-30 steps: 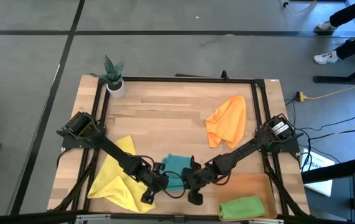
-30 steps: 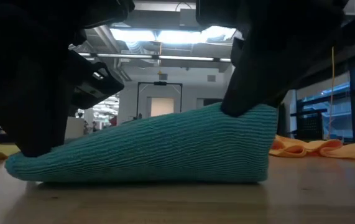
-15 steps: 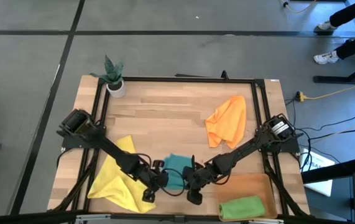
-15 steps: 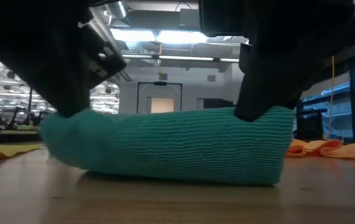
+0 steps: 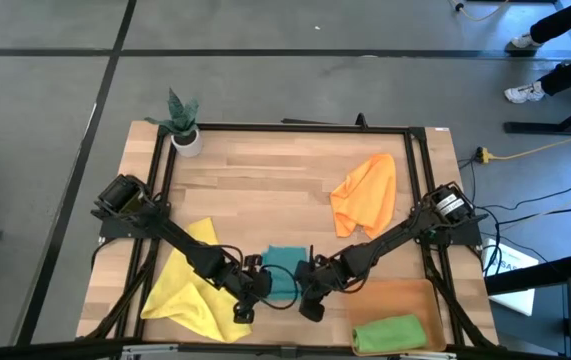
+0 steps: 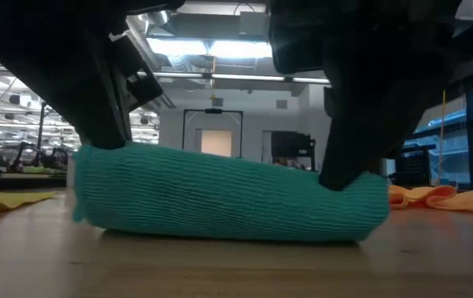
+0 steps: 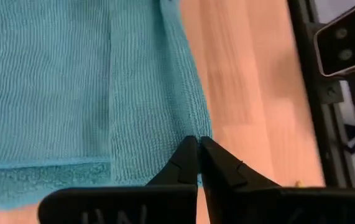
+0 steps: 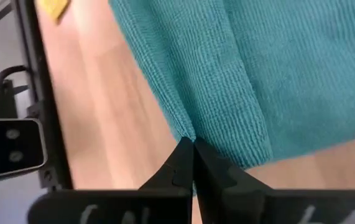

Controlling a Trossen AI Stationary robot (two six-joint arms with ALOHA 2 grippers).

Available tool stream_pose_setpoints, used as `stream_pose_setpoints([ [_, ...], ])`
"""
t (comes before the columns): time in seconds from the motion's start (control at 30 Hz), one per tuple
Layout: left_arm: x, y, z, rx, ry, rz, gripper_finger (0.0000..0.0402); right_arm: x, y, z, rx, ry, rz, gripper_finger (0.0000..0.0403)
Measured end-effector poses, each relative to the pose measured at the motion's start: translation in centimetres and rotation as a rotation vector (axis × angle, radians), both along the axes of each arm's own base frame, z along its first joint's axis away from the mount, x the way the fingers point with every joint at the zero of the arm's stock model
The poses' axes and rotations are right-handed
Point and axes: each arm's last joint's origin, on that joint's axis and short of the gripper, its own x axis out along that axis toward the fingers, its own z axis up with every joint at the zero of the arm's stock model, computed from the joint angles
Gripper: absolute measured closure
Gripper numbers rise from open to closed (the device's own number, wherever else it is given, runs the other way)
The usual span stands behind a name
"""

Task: Roll microfiber towels into tight, uniform cylinder then place into a basket
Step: Roll the blue microfiber towel

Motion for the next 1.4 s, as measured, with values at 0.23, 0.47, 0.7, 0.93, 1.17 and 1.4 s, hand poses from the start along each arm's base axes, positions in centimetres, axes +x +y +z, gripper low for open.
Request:
stream_pose_setpoints([
  [0.23,-0.1,0.0,-0.1,-0.041,0.035,0.021,0.0401,0.3,0.4,0.3,0.062,-0.032,0.090,0.0398],
  [0.47,-0.1,0.2,-0.1,-0.014,0.034,0.036,0.0402,0.6,0.1,0.4,0.078,-0.045,0.080,0.0398],
  [0.7,0.0,0.5,-0.2,-0.007,0.041,0.047,0.0401,0.9,-0.5,0.4,0.060,-0.054,0.021,0.0398],
  [0.93,0.1,0.6,-0.2,0.000,0.034,0.056,0.0401,1.0,-0.6,0.4,0.035,-0.066,-0.006,0.0398],
  [1.17,-0.2,0.8,-0.3,0.009,0.065,0.076,0.0401,1.1,-1.7,0.2,-0.034,-0.057,-0.103,0.0398],
  [1.4,-0.1,1.2,-0.5,0.035,0.075,0.105,0.0401,1.1,-1.9,0.0,-0.028,-0.031,-0.101,0.0398],
])
